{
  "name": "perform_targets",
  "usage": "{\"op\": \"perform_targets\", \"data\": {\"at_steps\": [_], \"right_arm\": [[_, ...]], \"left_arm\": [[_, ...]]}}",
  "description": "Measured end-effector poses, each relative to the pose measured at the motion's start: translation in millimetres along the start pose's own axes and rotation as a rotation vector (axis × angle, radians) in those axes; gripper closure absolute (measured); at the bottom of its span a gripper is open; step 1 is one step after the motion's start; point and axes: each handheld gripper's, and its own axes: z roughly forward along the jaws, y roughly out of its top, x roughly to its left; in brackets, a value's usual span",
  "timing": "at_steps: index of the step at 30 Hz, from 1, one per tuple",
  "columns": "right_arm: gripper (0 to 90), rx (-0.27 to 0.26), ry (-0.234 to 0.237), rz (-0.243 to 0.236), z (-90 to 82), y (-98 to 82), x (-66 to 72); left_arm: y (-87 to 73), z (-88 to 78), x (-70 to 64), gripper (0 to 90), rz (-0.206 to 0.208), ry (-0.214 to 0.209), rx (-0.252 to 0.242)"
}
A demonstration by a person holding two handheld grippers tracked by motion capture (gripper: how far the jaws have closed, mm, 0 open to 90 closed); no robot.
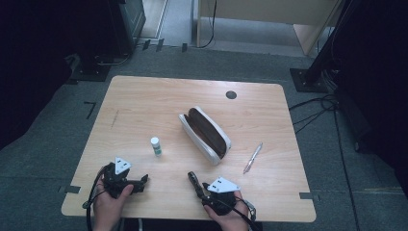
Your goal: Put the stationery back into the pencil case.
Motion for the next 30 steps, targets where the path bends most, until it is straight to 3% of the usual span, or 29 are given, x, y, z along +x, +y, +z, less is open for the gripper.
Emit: {"op": "perform_targets", "data": {"at_steps": [5, 12, 21, 30], "right_arm": [[72.3, 0.010, 0.011, -0.006, -3.5, -5.1, -4.8], [74.7, 0.005, -0.002, 0.008, -8.8, -11.8, -11.7], [74.0, -0.015, -0.002, -0.020, -4.4, -12.1, -6.9], [79.1, -0.033, 0.003, -0.032, -4.9, -13.6, -6.7]], "left_arm": [[0.0, 0.0, 0.0, 0.0, 0.000, 0.000, 0.000], [0.0, 0.0, 0.0, 0.0, 0.000, 0.000, 0.000], [0.0, 0.0, 0.0, 0.0, 0.000, 0.000, 0.000], [0.0, 0.0, 0.0, 0.0, 0.000, 0.000, 0.000]]}}
